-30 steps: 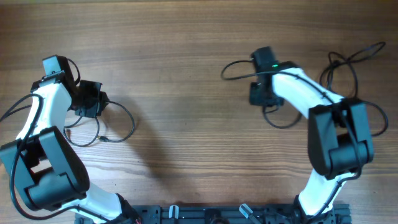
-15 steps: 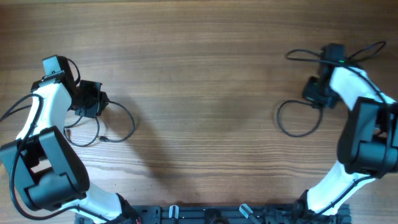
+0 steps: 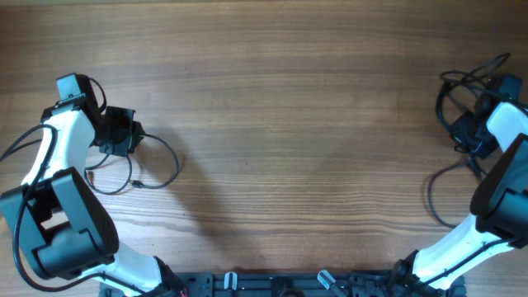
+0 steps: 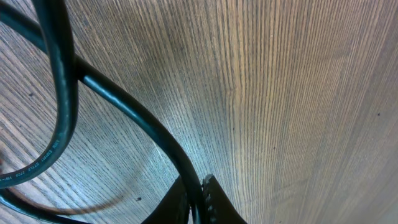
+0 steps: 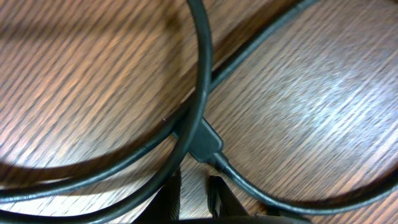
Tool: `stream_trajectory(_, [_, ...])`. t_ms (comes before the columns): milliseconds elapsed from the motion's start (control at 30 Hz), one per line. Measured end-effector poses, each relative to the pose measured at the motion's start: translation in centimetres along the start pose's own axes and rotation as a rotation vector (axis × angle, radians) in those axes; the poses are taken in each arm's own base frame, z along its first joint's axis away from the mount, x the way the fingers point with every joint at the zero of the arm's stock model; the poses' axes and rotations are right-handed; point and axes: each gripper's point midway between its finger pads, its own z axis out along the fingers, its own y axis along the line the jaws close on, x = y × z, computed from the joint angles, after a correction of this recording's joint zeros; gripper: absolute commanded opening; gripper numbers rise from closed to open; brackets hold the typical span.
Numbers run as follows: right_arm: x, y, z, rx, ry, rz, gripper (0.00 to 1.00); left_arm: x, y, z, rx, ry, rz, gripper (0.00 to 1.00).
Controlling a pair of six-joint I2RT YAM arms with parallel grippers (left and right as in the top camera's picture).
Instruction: Untangle cables
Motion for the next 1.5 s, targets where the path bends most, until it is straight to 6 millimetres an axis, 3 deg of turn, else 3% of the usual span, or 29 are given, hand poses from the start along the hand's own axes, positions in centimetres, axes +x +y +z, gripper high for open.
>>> stream_trajectory(200, [-0.4,0.1,0.1,-0.02,-0.011,0.013,0.22,0.0,0.0,0.0,0.0,0.0,0.0,0.11])
stream_trajectory(400, [0.0,2.8,-0.2,-0.209,0.035,0.0,0.21,0.0,0.0,0.0,0.0,0.0,0.0,0.11])
stream_trajectory(600, [2.6,6.1,-1.5,-0.397,0.151,-0.04,0.26,0.0,0.0,0.0,0.0,0.0,-0.003,0.05])
stream_trajectory(833, [5.7,8.9,-2.8,-0.459,0.244,-0.11,0.33,0.5,-0.7,0.2,0.008,-0.004,0.025,0.04])
stream_trajectory(967, [7.7,10.5,-3.5,-0.467,0.287,-0.167,0.34,1.8,-2.4,0.7,0.042,-0.011,0.11,0.04])
stream_trajectory(1267, [12.2,15.4,-5.6,-0.495,0.311,-0.361,0.56,7.8,-5.5,2.2,0.076,0.023,0.314,0.04])
stream_trajectory(1500, [14.6,18.4,-6.8,-0.52,0.293,-0.464,0.58,10.7,-6.3,2.8,0.089,0.046,0.437,0.04])
